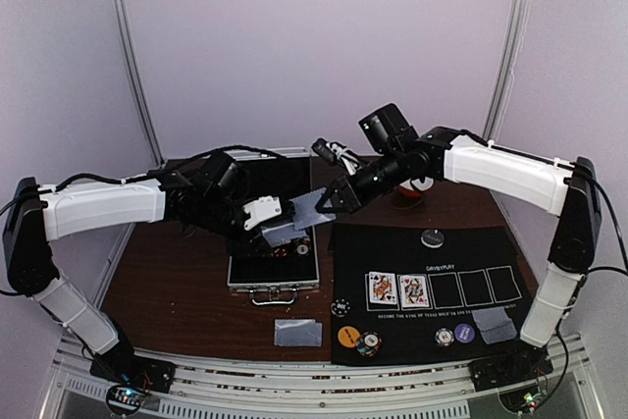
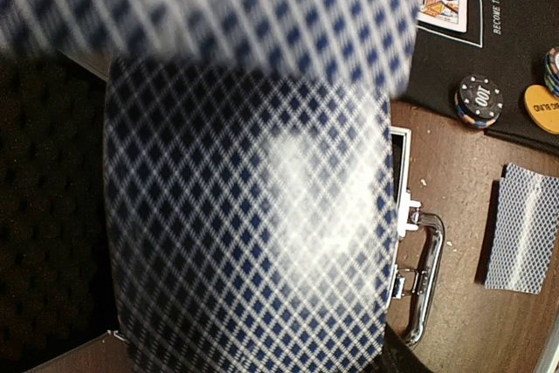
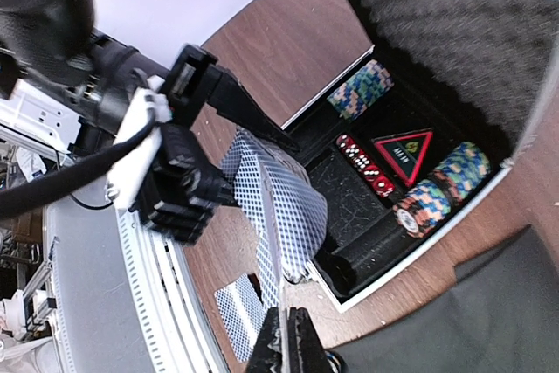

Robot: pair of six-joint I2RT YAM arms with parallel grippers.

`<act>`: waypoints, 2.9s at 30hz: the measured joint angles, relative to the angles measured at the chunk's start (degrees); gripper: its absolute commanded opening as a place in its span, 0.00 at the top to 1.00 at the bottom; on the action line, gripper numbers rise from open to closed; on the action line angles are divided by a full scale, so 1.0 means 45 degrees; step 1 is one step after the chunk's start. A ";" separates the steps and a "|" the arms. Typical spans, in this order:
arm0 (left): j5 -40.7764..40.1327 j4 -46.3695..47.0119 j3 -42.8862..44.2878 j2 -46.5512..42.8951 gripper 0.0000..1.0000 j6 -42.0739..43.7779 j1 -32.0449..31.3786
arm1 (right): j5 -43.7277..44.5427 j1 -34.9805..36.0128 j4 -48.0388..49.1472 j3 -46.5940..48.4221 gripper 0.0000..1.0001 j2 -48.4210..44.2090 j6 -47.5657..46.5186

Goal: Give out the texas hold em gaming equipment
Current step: Pick up the poker card from the face-down deck piles, then flop the poker card in the community card area.

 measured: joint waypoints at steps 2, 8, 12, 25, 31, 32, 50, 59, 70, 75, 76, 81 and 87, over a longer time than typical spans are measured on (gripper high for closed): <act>-0.0005 0.0000 0.0000 0.0000 0.51 0.0000 0.0049 | 0.0078 -0.0214 -0.0369 0.0160 1.00 -0.0350 -0.0087; -0.0005 0.0010 -0.0015 -0.0005 0.51 -0.0005 0.0121 | 0.3259 -0.0782 -0.2579 0.0573 1.00 -0.2157 -0.1443; 0.0000 0.0092 -0.0185 -0.0087 0.51 -0.0005 0.0165 | 0.7572 -0.0874 -0.4245 -0.0291 1.00 -0.3973 -0.2963; 0.0117 0.0374 -0.0437 -0.0170 0.50 -0.0005 0.0296 | 1.5936 -0.0321 -0.4391 -0.7529 1.00 -0.4473 -0.6679; 0.0141 0.0384 -0.0559 -0.0194 0.50 -0.0005 0.0296 | 1.6179 0.0102 -0.1943 -0.9224 1.00 -0.4503 -0.8179; 0.0146 0.0379 -0.0583 -0.0204 0.50 -0.0005 0.0306 | 1.6033 0.0238 -0.1773 -0.9452 1.00 -0.4503 -0.8340; 0.0243 0.0384 -0.0588 -0.0204 0.50 -0.0005 0.0437 | 1.3124 0.0826 -0.1851 -1.0962 1.00 -0.4357 -0.9185; 0.0248 0.0384 -0.0588 -0.0204 0.50 -0.0005 0.0437 | 1.2696 0.0831 -0.2035 -1.1249 0.98 -0.4177 -0.9418; 0.0248 0.0384 -0.0593 -0.0204 0.50 -0.0005 0.0437 | 1.2662 0.0831 -0.2069 -1.1351 0.91 -0.4167 -0.9617; 0.0248 0.0384 -0.0593 -0.0204 0.50 -0.0005 0.0437 | 1.2667 0.0942 -0.2108 -1.1438 0.79 -0.4167 -0.9836; 0.0248 0.0384 -0.0593 -0.0204 0.50 -0.0005 0.0437 | 1.2672 0.0976 -0.2137 -1.1468 0.77 -0.4167 -0.9845; 0.0243 0.0384 -0.0593 -0.0204 0.50 -0.0005 0.0437 | 1.2730 0.1345 -0.2375 -1.1545 0.65 -0.4240 -0.9860; 0.0243 0.0384 -0.0593 -0.0204 0.50 -0.0005 0.0437 | 1.2857 0.1642 -0.2584 -1.1545 0.38 -0.4415 -0.9787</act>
